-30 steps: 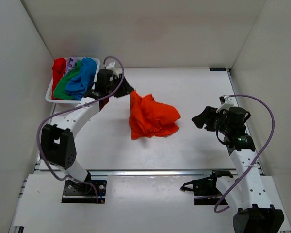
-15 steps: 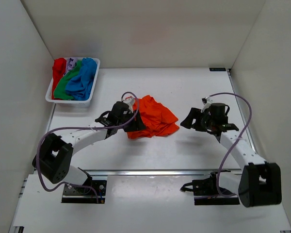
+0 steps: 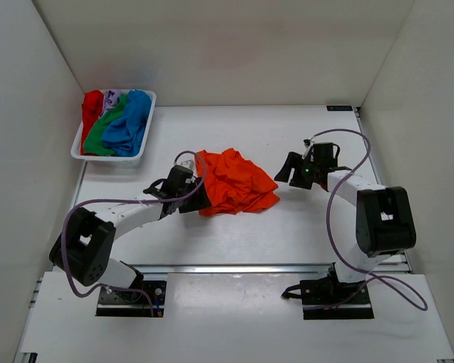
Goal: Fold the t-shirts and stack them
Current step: Flatten out the tshirt
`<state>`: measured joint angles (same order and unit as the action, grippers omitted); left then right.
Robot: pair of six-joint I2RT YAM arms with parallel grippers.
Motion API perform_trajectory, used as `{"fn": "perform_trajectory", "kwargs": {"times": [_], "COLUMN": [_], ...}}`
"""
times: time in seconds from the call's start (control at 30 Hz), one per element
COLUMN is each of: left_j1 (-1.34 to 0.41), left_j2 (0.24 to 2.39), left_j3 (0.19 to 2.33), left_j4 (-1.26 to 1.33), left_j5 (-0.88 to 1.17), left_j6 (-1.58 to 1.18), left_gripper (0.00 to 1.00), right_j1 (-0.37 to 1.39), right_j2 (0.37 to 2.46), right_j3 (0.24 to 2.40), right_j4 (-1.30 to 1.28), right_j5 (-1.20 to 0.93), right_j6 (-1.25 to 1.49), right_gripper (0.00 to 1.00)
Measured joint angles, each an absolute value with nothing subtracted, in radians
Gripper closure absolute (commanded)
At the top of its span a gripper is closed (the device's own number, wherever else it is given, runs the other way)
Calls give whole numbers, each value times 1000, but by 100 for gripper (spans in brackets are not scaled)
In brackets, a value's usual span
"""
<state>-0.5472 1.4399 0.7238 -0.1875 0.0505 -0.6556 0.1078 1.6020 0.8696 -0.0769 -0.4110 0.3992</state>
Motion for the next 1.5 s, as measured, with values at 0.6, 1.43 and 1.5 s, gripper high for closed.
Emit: {"fn": "perform_trajectory", "kwargs": {"times": [0.6, 1.43, 1.5], "left_j1": [-525, -278, -269], "left_j2": [1529, 1016, 998], "left_j3": [727, 1202, 1234], "left_j4": [-161, -493, -519], "left_j5": [45, -93, -100], "left_j6": [-656, -448, -441], "left_gripper": [100, 100, 100], "right_j1": [204, -134, -141], "right_j2": [1829, 793, 757], "right_j3": [988, 1094, 1118], "right_j4": [-88, -242, -278], "right_j5": [-437, -253, -243], "right_j6": [456, 420, 405], "right_gripper": [100, 100, 100]}}
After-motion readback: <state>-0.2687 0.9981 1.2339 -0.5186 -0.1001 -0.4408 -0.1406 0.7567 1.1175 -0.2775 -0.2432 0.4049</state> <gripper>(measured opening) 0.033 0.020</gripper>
